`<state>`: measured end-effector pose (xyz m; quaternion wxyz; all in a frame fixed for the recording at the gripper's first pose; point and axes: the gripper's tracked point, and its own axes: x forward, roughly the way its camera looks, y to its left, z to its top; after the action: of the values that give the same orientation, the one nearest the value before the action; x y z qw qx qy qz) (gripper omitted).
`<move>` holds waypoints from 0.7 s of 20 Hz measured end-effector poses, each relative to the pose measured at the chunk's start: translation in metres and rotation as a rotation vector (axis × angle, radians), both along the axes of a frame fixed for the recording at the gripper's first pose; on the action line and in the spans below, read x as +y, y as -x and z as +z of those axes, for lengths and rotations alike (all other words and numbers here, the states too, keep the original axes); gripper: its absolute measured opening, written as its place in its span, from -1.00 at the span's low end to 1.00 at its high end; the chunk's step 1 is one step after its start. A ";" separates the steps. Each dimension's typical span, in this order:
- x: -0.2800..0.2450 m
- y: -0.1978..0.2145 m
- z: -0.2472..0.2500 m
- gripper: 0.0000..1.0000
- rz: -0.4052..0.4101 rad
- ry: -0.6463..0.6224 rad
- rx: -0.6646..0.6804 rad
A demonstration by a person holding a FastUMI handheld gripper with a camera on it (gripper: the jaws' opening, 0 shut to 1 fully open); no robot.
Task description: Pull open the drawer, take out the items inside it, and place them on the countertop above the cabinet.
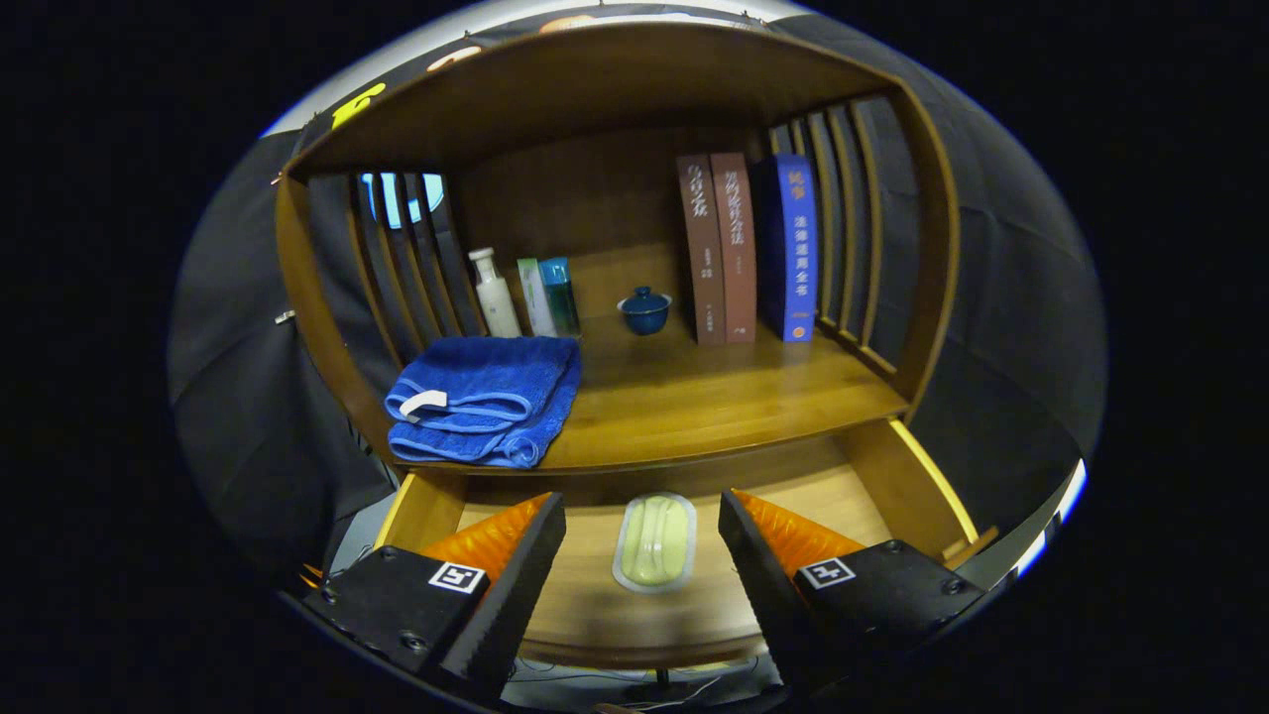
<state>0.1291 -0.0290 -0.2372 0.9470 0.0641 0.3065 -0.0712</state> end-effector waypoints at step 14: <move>-0.026 -0.026 -0.112 0.91 -0.045 -0.011 0.420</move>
<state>0.1547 -0.0553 -0.3491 0.8601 0.0596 0.4962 -0.1024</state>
